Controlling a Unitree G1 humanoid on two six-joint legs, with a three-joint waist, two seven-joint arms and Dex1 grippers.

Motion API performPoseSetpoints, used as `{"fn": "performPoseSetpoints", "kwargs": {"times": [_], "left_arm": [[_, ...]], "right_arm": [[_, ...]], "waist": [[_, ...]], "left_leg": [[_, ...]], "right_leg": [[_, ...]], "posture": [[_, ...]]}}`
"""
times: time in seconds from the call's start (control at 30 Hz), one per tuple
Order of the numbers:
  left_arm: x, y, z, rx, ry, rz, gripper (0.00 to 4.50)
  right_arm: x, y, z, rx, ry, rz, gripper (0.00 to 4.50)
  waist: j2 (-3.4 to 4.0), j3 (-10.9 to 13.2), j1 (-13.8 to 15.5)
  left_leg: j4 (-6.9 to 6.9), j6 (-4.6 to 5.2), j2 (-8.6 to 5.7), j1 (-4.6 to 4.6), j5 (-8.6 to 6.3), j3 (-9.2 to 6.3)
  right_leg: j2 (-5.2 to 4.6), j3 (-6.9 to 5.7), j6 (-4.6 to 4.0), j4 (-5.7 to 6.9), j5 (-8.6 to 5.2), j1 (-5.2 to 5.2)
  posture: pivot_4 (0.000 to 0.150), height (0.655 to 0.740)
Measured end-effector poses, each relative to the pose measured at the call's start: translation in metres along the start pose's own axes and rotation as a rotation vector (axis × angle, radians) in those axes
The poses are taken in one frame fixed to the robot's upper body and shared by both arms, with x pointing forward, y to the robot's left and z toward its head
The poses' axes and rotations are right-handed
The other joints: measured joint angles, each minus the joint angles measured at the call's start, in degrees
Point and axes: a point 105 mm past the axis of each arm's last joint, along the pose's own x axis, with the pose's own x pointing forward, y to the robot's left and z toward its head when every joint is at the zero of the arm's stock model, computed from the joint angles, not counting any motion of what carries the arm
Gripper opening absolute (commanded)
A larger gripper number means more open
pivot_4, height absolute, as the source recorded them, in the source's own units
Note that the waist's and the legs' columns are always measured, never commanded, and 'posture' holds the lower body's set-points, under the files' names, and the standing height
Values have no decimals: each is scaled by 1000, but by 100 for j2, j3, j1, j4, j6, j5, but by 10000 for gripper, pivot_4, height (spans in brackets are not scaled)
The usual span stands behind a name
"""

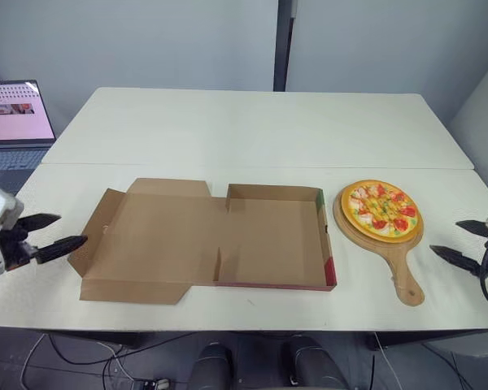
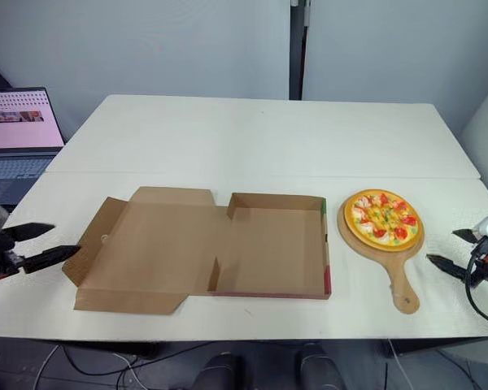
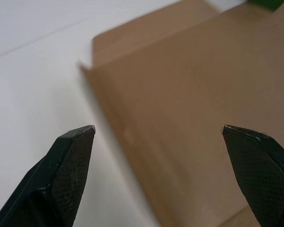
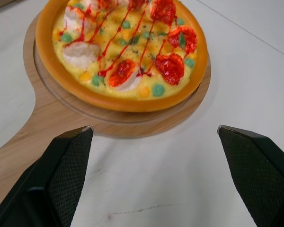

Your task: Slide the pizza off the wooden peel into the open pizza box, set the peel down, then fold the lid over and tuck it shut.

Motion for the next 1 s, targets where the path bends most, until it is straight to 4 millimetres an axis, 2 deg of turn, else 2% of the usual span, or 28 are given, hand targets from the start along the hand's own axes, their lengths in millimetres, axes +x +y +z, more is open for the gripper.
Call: {"fn": "performPoseSetpoints", "kwargs": {"times": [0.1, 0.2, 0.37, 0.5, 0.6, 0.73, 0.9, 1.0], "left_arm": [[29, -32, 21, 61, -34, -154, 44654], [49, -62, 38, 114, -67, -285, 44654], [70, -109, 72, 266, -119, -497, 44654], [81, -143, 87, 344, -164, -664, 44654], [83, -156, 95, 364, -194, -733, 44654], [85, -180, 106, 394, -233, -851, 44654], [87, -187, 105, 356, -239, -892, 44654], [87, -187, 102, 346, -234, -890, 44654]], "right_arm": [[-7, 11, 5, 4, -13, 13, 45000], [-11, 27, 7, 32, -23, 17, 45000], [-14, 55, 9, 33, 14, 12, 45000], [-14, 74, 8, 55, 87, -2, 45000], [-11, 76, -1, 85, 150, -81, 45000], [8, 89, -9, 207, 168, -140, 45000], [29, 98, -10, 265, 171, -181, 45000], [38, 96, -15, 305, 174, -235, 45000]], "waist": [[-1, 0, 44], [-1, 0, 52], [0, -1, 38], [1, -2, 34], [-3, -3, 34], [1, -2, 28], [0, -3, 21], [0, -3, 24]], "left_leg": [[1, 0, 1, -10, 0, -11], [5, 0, 2, -13, 0, -22], [12, 0, -3, -12, 0, -20], [15, 0, -9, -13, 0, -23], [18, 0, -9, -15, 0, -25], [17, 0, -10, -15, 0, -23], [18, 0, -11, -18, 0, -30], [19, 0, -11, -18, 0, -28]], "right_leg": [[10, 1, 4, -3, 0, -1], [17, -1, 5, -2, -1, -1], [27, 1, 7, -1, 0, 1], [35, 0, 7, -1, 1, 2], [41, 0, 7, -3, 1, 2], [40, 4, 7, -3, 0, 1], [46, -2, 6, -2, 0, 1], [46, 0, 6, -3, 0, 0]], "posture": [[1500, 7306], [1500, 7306], [1500, 7306], [1500, 7306], [1500, 7306], [1500, 7306], [1500, 7306], [1500, 7306]]}}
